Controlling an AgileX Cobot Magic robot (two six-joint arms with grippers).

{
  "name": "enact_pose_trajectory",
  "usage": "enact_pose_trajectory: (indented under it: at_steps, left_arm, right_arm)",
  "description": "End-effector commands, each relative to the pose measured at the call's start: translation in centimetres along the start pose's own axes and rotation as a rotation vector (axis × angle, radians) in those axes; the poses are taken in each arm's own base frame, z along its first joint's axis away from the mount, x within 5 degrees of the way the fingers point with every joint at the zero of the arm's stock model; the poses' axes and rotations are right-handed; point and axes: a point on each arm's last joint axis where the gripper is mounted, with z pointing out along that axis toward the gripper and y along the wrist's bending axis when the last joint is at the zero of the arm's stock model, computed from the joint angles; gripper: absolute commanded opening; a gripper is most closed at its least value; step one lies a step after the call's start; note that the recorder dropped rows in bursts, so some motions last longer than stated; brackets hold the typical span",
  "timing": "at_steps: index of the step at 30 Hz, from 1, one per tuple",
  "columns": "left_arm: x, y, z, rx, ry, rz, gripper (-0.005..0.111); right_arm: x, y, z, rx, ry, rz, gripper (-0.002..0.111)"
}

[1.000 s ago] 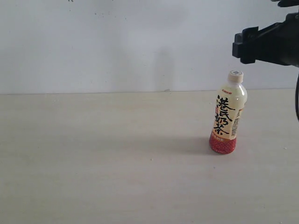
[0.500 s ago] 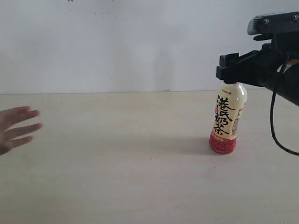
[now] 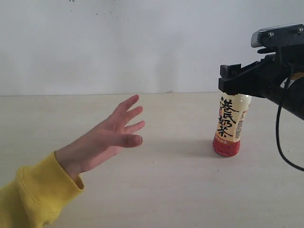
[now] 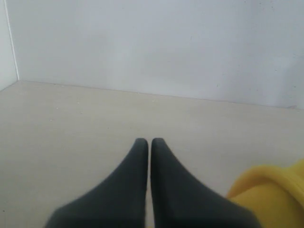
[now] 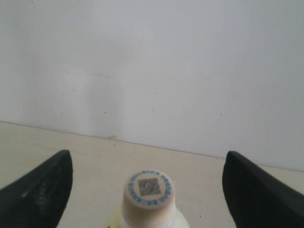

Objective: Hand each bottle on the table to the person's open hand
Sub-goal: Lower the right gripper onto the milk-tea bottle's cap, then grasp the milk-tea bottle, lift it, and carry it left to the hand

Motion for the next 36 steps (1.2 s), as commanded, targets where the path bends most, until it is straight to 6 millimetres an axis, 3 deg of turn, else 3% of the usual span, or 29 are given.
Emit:
enact_pose_trajectory:
  at_steps: [1, 9, 12, 15, 19, 27, 31, 36]
  left_arm:
    - [-0.2, 0.0, 0.0, -0.002, -0.009, -0.003, 0.004]
    - [-0.2, 0.0, 0.0, -0.002, -0.009, -0.003, 0.004]
    - [-0.2, 0.0, 0.0, -0.002, -0.009, -0.003, 0.004]
    - [-0.2, 0.0, 0.0, -0.002, -0.009, -0.003, 0.004]
    - [-0.2, 0.0, 0.0, -0.002, -0.009, -0.003, 0.004]
    - [-0.2, 0.0, 0.0, -0.002, -0.009, -0.003, 0.004]
    - [-0.2, 0.0, 0.0, -0.002, -0.009, -0.003, 0.004]
    - [-0.2, 0.0, 0.0, -0.002, -0.009, -0.003, 0.004]
  right_arm:
    - [1.3, -0.1, 0.8, 0.01, 0.012, -0.013, 0.079]
    - [2.4, -0.1, 1.8, 0.018, 0.003, -0.016, 0.079]
    - [2.9, -0.1, 2.2, 0.017, 0.021, -0.021, 0.072]
    - [2.9, -0.1, 2.2, 0.017, 0.019, -0.042, 0.053]
    - [2.9, -0.1, 2.2, 0.022, 0.022, -0.032, 0.0]
    - [2.3, 0.0, 1.7, 0.018, 0.023, -0.035, 0.0]
    - [-0.1, 0.3, 0.2, -0.038, -0.01, -0.063, 0.0]
    - [-2.8, 1.6, -2.1, -0.204, -0.047, 0.024, 0.0]
